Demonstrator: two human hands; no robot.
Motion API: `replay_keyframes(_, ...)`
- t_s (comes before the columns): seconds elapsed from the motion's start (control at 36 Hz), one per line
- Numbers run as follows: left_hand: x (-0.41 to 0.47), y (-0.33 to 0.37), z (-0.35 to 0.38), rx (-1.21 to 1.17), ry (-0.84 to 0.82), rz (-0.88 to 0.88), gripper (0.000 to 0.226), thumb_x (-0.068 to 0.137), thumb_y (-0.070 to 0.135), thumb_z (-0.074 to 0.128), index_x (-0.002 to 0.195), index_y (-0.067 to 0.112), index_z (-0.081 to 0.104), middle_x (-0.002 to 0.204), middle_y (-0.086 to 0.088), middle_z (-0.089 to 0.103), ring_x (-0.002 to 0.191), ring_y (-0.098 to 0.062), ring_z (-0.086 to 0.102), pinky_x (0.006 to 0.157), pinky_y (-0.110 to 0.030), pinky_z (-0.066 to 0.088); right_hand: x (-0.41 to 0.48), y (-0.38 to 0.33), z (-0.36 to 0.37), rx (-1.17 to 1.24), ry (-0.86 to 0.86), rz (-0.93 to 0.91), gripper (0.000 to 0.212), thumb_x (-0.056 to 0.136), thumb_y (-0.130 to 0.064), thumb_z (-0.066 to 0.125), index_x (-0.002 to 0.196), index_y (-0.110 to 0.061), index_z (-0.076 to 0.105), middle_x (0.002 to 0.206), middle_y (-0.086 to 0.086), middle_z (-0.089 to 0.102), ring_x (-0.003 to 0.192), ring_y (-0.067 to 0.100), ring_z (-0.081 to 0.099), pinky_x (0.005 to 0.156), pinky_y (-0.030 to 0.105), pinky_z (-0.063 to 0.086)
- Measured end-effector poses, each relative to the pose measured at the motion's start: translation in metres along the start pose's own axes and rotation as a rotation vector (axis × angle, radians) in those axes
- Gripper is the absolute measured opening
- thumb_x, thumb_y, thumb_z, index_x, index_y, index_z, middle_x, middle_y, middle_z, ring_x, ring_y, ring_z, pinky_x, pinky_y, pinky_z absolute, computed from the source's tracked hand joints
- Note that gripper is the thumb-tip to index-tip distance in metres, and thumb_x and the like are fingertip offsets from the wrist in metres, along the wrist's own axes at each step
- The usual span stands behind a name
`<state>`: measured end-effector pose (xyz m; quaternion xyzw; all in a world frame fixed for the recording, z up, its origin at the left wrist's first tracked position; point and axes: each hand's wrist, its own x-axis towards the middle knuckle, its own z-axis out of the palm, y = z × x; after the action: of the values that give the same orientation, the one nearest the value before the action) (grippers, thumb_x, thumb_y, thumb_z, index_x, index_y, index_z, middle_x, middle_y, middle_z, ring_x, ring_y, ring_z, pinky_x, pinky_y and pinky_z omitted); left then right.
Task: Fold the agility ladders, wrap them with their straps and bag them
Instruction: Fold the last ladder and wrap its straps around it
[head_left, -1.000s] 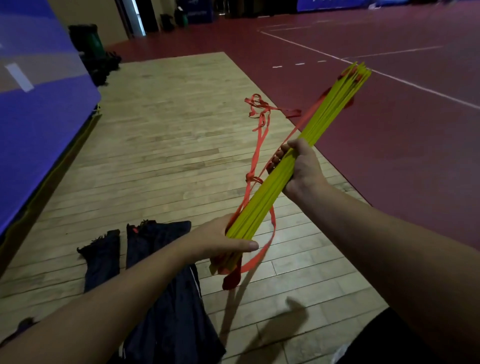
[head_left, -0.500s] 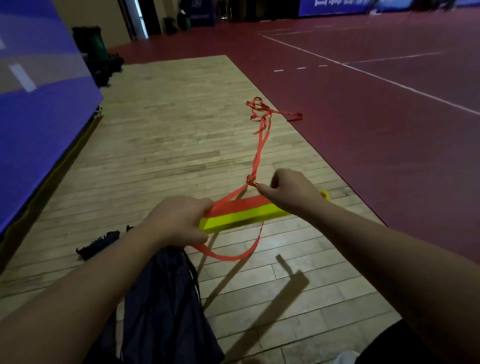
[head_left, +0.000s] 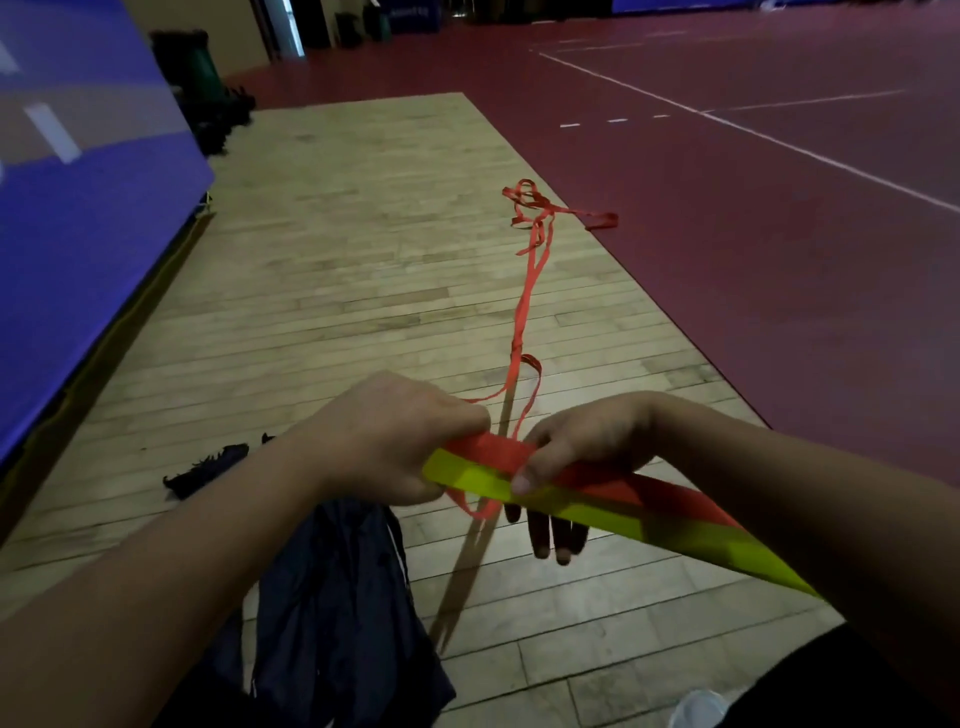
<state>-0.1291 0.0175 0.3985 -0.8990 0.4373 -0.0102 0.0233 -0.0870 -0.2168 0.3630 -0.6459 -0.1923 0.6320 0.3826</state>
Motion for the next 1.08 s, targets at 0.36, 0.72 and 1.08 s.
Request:
replay_keyframes(0.36,-0.001,-0.021,-0.011,-0.437,-0.026,-0.112,0.033,0.077,0.072,0.059,0.093,0.045,0.049,0.113,0.019,0.054,0.102,-0.004,0.054,0.081,-0.027,0.051,-0.002,0.009,-0.007,-0.067,0.133,0.116,0.019,0.088,-0.029,0.062,0.089,-0.01,0.06,0.074,0.003,0.05,0.064,0.016,0.048,0.061,0.029,0.044)
replay_keyframes(0.72,-0.035,-0.06,-0.025,-0.565,0.204,-0.246,0.039,0.079,0.078,0.052,0.079,0.04,0.06,0.09,0.011,0.065,0.088,-0.015,0.061,0.075,-0.032,0.052,-0.008,0.008,-0.014,-0.047,0.146,0.066,0.019,0.089,-0.026,0.062,0.079,-0.012,0.055,0.07,0.004,0.048,0.062,0.018,0.046,0.062,0.029,0.043)
replay_keyframes(1.08,-0.007,-0.053,0.004,-1.845,0.283,-0.226,0.039,0.075,0.04,0.08,0.093,0.015,0.056,0.122,-0.026,0.043,0.108,-0.044,0.043,0.077,-0.034,0.051,-0.005,-0.006,-0.001,0.153,-0.009,-0.15,0.017,0.086,-0.026,0.062,0.078,-0.012,0.057,0.062,0.003,0.037,0.051,0.015,0.035,0.054,0.023,0.037)
